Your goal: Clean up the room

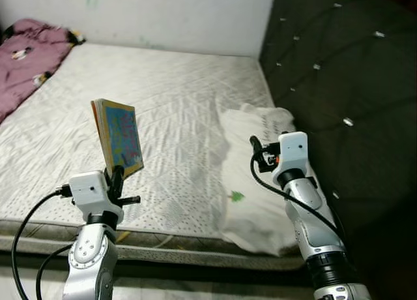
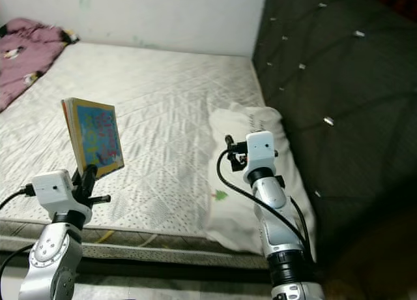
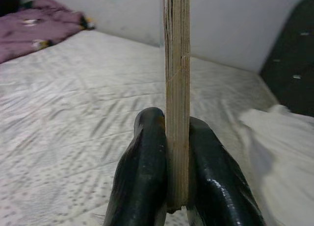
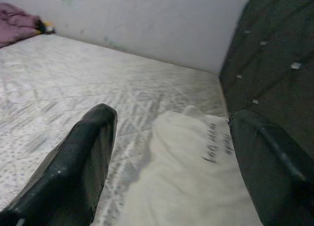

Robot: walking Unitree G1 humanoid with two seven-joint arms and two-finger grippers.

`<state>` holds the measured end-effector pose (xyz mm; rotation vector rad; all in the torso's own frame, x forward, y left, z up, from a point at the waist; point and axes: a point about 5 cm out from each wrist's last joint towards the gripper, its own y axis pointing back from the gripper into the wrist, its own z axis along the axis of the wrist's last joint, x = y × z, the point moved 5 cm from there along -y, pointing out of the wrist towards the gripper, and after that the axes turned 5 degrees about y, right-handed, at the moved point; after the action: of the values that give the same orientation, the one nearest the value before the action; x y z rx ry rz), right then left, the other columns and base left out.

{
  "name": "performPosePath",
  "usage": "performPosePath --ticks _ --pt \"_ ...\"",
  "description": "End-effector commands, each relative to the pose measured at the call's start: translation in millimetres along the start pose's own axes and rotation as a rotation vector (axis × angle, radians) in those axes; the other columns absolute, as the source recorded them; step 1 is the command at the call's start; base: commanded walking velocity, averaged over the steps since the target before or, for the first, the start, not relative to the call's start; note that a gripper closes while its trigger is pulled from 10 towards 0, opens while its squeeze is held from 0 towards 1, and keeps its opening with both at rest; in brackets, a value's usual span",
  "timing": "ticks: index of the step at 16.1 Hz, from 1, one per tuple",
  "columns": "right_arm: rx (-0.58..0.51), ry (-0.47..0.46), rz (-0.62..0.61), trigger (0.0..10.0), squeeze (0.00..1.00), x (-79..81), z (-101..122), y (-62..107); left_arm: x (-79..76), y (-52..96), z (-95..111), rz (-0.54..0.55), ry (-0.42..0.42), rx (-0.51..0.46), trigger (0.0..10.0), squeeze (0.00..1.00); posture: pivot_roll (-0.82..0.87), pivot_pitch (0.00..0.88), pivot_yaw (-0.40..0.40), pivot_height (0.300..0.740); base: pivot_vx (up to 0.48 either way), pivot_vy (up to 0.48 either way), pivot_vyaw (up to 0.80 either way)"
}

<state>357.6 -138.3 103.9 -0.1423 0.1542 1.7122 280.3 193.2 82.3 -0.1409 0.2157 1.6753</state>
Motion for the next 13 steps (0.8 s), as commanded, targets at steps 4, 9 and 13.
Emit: performPosePath --ticks 4,9,13 --pt "-0.004 -0.005 0.010 10.0 0.00 2.3 2.1 -2.8 -1.8 -3.8 14.2 -0.010 -0.010 -0.051 10.0 0.00 0.08 0.000 -0.033 0.740 0.180 0.000 0.00" --pt "-0.002 -0.007 0.010 10.0 0.00 1.9 1.7 -2.6 -1.2 -3.8 12.1 -0.004 -0.003 -0.039 10.0 0.00 0.08 0.000 -0.033 0.740 0.000 0.000 0.00" --pt "-0.001 -0.003 0.013 10.0 0.00 1.6 1.9 -3.7 -1.4 -4.8 12.0 -0.003 0.009 -0.038 10.0 0.00 0.08 0.000 -0.039 0.740 0.000 0.480 0.00"
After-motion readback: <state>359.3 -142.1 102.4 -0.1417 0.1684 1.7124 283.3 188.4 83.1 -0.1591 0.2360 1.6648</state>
